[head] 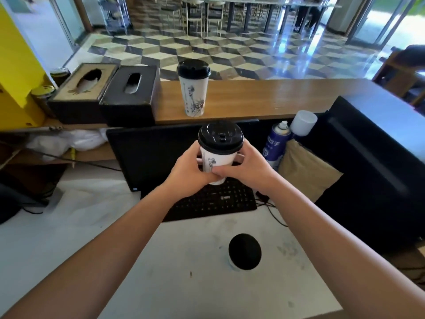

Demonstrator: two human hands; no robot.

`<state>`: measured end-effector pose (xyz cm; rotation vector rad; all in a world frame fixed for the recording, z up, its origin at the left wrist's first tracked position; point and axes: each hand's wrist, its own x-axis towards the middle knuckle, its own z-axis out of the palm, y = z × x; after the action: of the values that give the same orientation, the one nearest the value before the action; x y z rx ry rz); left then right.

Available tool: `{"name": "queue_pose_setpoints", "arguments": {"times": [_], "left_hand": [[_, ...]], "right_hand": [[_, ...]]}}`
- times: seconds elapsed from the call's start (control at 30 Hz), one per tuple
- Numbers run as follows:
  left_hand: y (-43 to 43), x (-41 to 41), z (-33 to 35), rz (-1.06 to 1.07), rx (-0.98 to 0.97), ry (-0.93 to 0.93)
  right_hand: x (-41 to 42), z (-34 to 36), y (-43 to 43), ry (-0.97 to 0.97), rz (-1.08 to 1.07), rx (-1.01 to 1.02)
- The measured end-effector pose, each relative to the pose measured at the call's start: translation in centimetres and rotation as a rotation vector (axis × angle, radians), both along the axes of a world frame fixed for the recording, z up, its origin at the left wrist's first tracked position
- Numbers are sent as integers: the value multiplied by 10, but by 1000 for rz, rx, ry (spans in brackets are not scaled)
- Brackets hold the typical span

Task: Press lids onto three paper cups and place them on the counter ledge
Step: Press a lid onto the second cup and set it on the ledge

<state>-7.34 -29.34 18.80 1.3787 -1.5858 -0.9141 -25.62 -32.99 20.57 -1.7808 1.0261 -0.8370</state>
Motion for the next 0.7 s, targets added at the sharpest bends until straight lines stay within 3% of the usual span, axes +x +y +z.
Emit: {"name": "queue_pose_setpoints", "arguments": {"times": [0.33,0.7], "left_hand": [[-91,-35,49,85,-51,23],[-167,-45,51,167,-49,35]], "right_hand": [[-28,44,-101,-35,16,-50],[-29,45,-183,-65,8,-19]]}}
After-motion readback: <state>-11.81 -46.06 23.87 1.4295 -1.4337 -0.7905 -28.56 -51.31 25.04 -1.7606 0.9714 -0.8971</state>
